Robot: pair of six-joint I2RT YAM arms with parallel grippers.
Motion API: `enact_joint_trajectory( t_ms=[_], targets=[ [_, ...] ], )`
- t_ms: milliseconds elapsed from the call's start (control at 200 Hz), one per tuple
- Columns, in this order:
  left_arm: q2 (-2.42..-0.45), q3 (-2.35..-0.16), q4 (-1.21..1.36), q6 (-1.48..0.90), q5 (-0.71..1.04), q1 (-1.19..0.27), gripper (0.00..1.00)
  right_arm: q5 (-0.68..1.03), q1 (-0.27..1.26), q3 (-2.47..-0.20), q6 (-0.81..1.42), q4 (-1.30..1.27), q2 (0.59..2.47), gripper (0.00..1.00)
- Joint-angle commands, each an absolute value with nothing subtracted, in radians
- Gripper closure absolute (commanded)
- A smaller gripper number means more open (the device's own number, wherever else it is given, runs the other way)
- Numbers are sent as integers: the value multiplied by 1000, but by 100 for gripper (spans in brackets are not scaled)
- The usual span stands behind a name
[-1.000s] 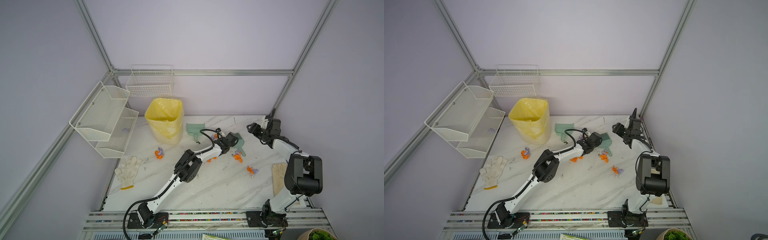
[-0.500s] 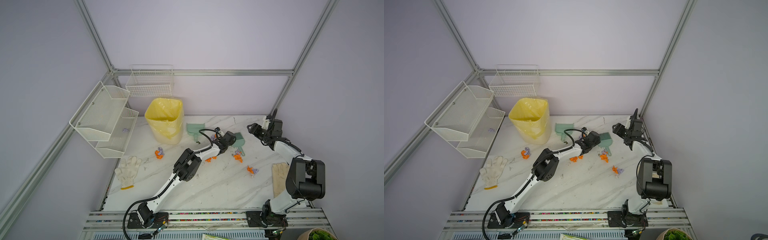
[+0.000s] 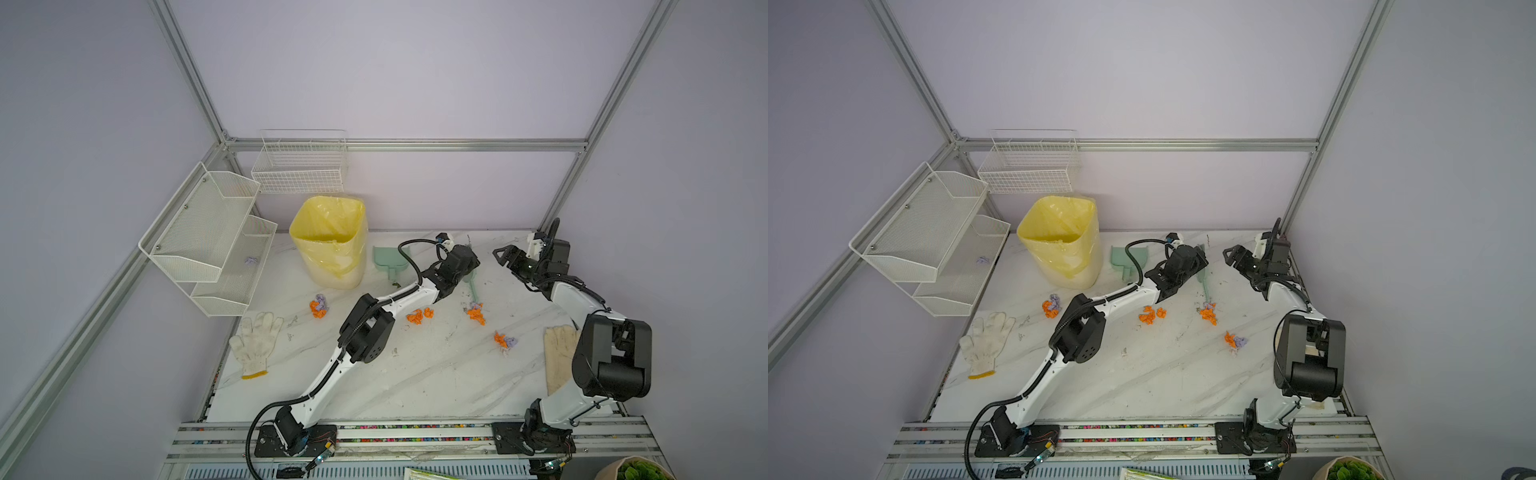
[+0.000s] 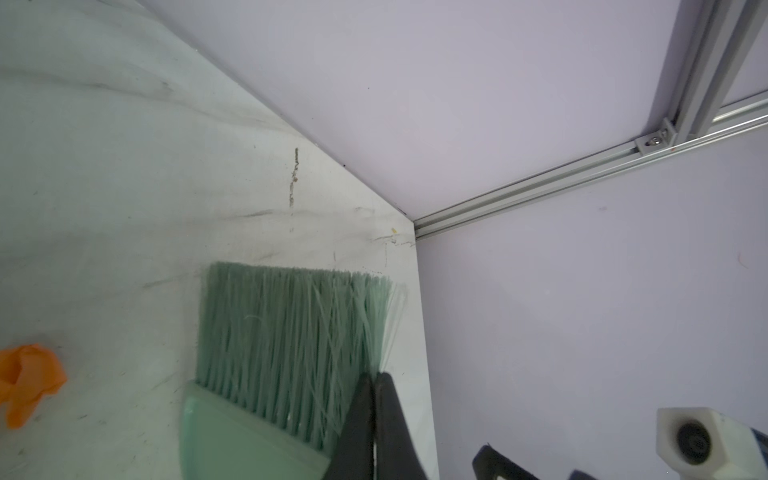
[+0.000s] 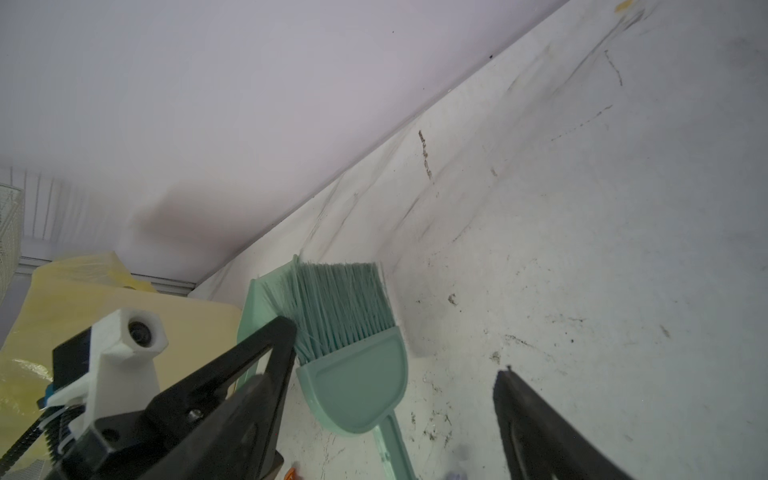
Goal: Sweep away the paper scraps from the table
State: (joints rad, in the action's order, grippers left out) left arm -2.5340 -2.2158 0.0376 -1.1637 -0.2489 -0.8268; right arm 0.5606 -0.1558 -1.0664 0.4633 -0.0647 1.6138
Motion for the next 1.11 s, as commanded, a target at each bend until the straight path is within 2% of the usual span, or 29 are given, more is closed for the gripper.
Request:
enact_joint_trajectory(
  t_ms=[0, 195, 520, 655, 925, 1100],
  targets=[
    [-2462, -2167, 122, -1128, -225, -815, 100, 614, -174, -1032, 519, -102, 1560, 11],
    [-2435, -2169, 123, -1076, -189, -796, 100, 668, -186, -966, 614, -184, 1539, 3],
    [-2351, -2096, 142, -1005, -184, -766, 100, 780, -186, -858, 748, -354, 1515, 3],
    [-2333, -2082, 133, -988, -172, -752, 100, 817, -186, -756, 839, -538, 1467, 3],
    [-2287, -2072, 67, -946, -186, -734, 100, 669, -125, -724, 531, -405, 1328, 3],
    [-2232, -2028, 41, -930, -200, -719, 100, 437, 45, -757, 343, -290, 1251, 3]
  ],
)
